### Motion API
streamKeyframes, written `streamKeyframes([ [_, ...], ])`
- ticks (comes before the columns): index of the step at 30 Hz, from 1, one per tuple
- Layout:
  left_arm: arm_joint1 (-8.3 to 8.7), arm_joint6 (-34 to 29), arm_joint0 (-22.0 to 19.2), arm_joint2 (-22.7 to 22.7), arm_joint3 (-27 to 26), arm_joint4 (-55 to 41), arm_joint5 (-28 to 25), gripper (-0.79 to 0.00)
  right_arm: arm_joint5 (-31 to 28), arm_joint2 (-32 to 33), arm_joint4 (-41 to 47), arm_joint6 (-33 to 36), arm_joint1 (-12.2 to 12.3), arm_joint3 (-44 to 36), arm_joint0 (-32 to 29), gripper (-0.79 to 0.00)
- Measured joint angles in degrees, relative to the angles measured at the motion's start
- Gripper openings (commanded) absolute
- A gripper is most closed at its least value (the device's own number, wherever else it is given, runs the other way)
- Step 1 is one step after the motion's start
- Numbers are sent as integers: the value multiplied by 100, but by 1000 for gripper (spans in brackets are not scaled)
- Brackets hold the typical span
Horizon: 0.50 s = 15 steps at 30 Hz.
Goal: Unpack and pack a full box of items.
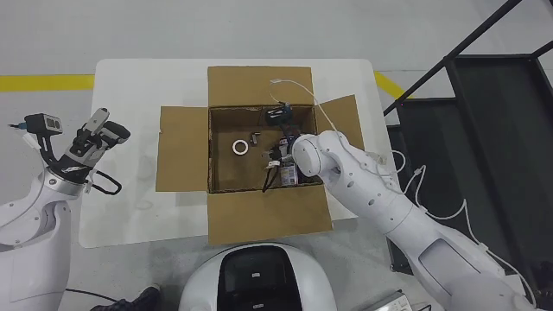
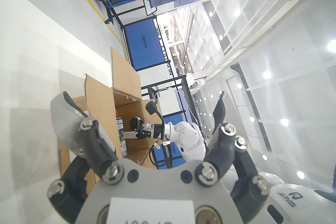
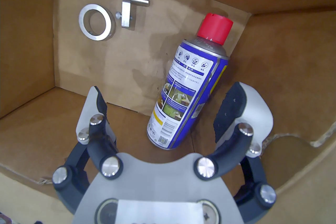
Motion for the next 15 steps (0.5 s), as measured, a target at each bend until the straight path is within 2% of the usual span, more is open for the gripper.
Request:
streamKeyframes([
  [15, 0, 0, 0, 0, 0, 0, 0, 0, 444, -27, 82, -265, -195, 598, -88, 0],
])
